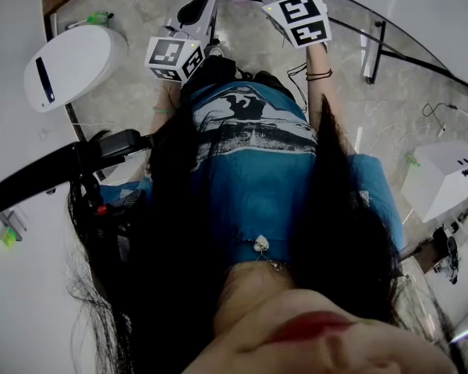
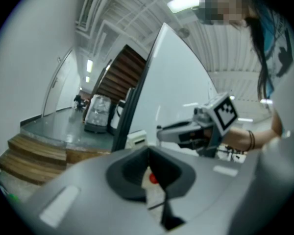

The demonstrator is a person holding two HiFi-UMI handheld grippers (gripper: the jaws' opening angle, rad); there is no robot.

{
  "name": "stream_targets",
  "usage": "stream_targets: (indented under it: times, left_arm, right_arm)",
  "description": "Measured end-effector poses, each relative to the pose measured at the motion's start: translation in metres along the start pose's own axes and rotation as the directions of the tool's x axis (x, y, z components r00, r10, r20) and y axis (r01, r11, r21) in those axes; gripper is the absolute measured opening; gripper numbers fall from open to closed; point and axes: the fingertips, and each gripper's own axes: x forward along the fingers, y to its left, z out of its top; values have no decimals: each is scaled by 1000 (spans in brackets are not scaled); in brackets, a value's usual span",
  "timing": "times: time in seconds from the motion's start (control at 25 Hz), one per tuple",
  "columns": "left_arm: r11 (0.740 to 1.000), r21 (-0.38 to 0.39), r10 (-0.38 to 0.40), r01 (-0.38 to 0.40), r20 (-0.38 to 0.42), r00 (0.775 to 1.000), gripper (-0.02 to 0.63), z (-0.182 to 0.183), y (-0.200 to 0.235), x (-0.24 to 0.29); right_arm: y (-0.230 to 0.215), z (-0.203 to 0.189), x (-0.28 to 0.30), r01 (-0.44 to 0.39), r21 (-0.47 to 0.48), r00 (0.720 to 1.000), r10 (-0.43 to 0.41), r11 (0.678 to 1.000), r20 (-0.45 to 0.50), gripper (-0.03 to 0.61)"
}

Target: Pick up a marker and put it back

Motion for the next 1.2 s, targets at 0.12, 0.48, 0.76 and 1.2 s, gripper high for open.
stream_targets:
  times: [0.12,0.48,0.76,1.2]
  left_arm:
    - [1000,1,2,-2,0,1000,2,0,1,0]
    - [1000,-4,26,-26,-5,1000,2,-2,9,-3]
    - [999,-7,38,-38,-11,999,2,-6,14,-5]
    - [999,-2,44,-44,-19,999,2,-7,17,-6]
  right_arm:
    - [12,-13,19,-27,-61,998,23,998,-61,74]
    - [38,-32,54,-116,-117,980,95,986,-175,74]
    - [54,-41,63,-192,-87,963,171,977,-209,77]
    - [49,-15,53,-172,19,982,172,985,-75,97]
